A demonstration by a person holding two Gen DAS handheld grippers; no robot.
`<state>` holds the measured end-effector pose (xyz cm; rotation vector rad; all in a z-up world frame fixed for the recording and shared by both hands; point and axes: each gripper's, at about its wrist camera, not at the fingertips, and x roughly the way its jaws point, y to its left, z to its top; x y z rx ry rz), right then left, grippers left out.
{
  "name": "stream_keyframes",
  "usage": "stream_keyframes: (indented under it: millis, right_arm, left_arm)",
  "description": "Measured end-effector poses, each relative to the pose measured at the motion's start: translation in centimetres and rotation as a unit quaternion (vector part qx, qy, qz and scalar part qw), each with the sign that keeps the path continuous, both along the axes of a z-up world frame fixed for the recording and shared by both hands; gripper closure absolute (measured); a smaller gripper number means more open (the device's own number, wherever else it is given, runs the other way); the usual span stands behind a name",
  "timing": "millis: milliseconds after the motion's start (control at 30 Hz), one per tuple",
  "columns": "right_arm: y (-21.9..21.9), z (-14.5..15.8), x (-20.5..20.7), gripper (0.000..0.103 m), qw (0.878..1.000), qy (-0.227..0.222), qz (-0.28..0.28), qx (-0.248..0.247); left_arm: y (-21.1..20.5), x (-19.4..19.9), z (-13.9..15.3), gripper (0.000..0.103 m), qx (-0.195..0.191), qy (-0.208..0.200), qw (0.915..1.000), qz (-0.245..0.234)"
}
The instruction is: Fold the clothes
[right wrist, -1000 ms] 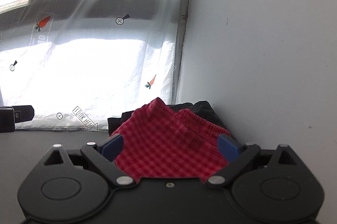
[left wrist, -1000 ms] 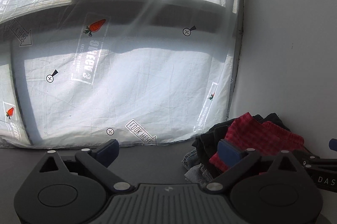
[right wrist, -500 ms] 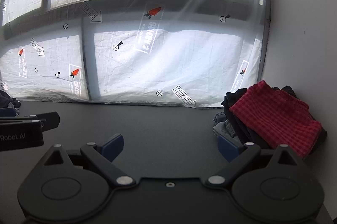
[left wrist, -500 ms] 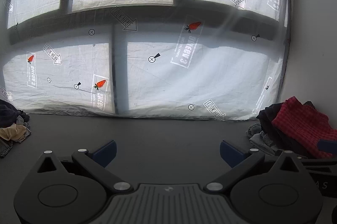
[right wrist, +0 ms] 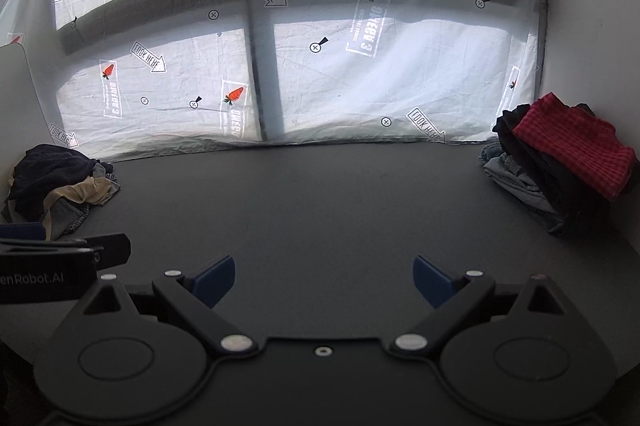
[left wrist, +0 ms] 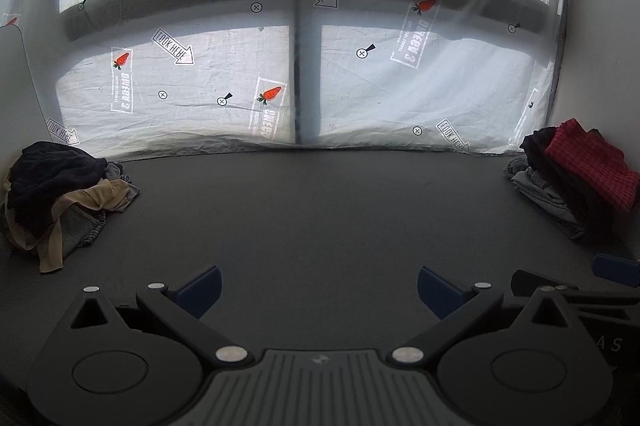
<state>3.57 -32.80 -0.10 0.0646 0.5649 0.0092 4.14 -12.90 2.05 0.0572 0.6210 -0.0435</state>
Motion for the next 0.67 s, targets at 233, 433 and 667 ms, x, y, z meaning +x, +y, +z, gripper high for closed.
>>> stream_keyframes:
  millis: [233, 433, 667]
  right_arm:
    - [3.4, -0.1, -3.3, 0.006, 1.0, 0.01, 0.017, -0.001]
    - [4.6, -0.7, -5.3, 0.006, 1.0, 0.017, 0.024, -0.01]
    - [4.9, -0.7, -7.0, 0.006, 1.0, 0.007, 0.015, -0.009]
  left_arm:
    - [3.5, -3.1, -1.3, 0.0, -0.011, 0.042, 0.9987, 0.027]
    - [4.3, -4.9, -1.8, 0.0, -0.011, 0.041, 0.9987, 0.028]
    - [4.9, -6.4, -1.7, 0.0, -0.02, 0.034, 0.999, 0.019]
